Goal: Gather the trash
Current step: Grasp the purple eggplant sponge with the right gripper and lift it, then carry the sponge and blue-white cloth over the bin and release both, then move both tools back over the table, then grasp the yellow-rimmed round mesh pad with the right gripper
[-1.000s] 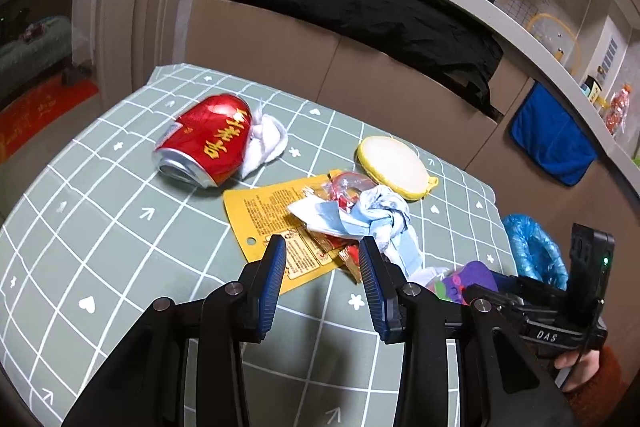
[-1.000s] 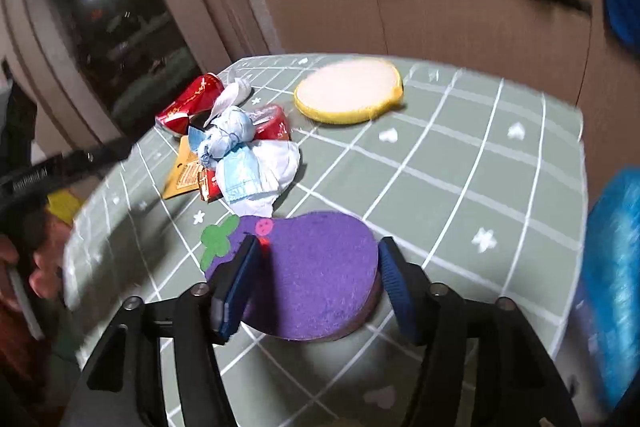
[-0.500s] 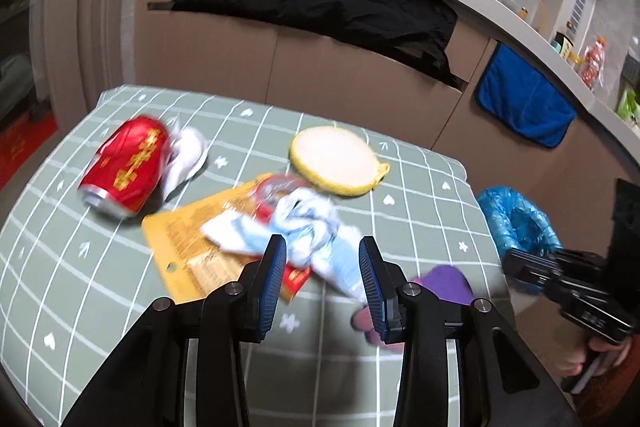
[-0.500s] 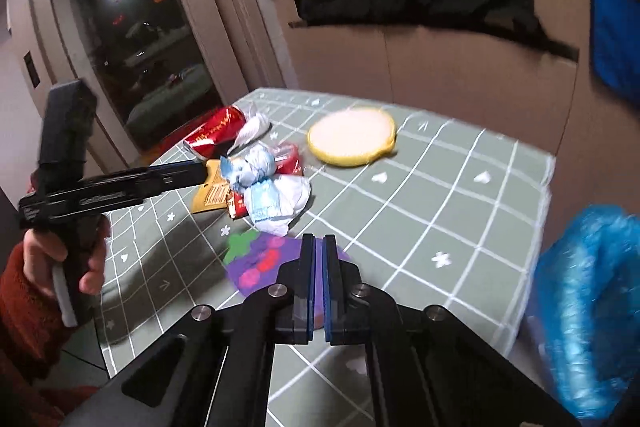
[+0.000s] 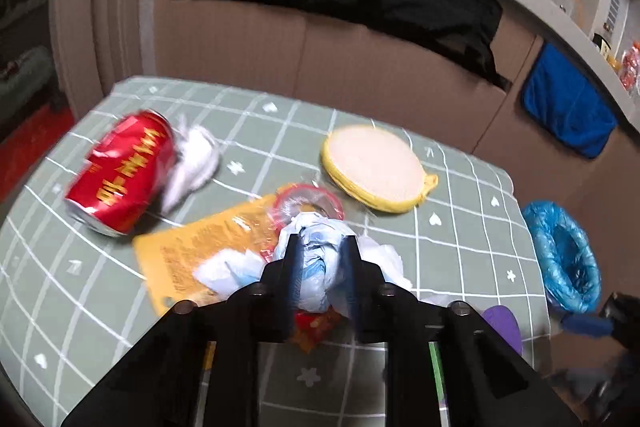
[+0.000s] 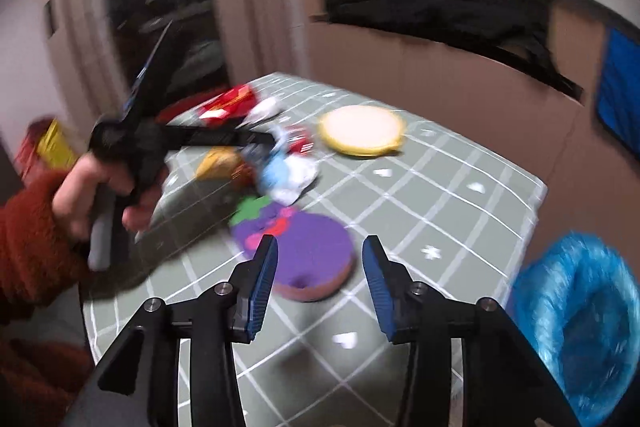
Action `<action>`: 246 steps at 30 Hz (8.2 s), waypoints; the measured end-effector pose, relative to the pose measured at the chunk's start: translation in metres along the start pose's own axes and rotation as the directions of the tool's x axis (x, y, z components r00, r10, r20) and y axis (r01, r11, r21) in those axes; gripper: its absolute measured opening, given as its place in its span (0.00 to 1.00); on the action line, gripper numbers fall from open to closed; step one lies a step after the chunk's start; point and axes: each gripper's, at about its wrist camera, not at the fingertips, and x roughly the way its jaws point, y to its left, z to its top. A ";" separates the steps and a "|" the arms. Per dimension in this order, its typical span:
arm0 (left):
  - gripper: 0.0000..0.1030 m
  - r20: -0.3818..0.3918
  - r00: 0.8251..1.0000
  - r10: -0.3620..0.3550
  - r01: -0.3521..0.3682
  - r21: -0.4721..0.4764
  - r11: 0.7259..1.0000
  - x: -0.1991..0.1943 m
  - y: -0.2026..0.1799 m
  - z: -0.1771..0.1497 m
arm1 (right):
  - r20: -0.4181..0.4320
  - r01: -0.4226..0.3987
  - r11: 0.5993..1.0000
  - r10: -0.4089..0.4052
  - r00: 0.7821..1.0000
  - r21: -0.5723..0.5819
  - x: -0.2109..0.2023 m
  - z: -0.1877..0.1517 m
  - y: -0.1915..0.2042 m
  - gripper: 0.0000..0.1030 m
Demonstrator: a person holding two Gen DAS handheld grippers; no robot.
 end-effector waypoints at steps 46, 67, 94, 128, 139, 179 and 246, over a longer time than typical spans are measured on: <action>0.31 -0.094 0.995 0.021 -0.021 0.001 1.000 0.022 0.013 -0.005 | 0.047 -0.026 0.971 0.015 0.999 0.239 0.032 0.034 -0.077 0.51; 0.29 -0.107 0.994 -0.022 0.019 -0.031 0.999 0.021 0.018 -0.008 | 0.003 -0.007 0.979 0.006 1.000 0.206 0.037 0.032 -0.061 0.53; 0.23 0.226 0.972 -0.066 0.038 0.123 0.992 -0.121 -0.065 0.029 | 0.184 0.111 0.983 -0.136 0.973 0.143 -0.046 0.066 -0.033 0.29; 0.23 0.105 0.934 -0.341 0.268 0.424 0.865 -0.052 -0.346 -0.001 | 0.264 0.325 0.816 -0.486 0.833 0.478 -0.223 -0.063 -0.192 0.29; 0.23 0.011 0.946 -0.323 0.291 0.408 0.865 -0.001 -0.354 -0.011 | 0.190 0.325 0.791 -0.477 0.858 0.517 -0.195 -0.082 -0.223 0.29; 0.40 -0.011 0.981 -0.193 0.192 0.180 0.965 0.000 -0.182 0.003 | 0.113 0.377 0.813 -0.468 0.876 0.444 -0.149 -0.054 -0.184 0.52; 0.40 -0.049 0.993 -0.110 0.108 -0.049 0.993 -0.010 0.064 0.016 | 0.028 0.241 0.970 -0.242 0.970 0.038 0.010 0.061 -0.017 0.09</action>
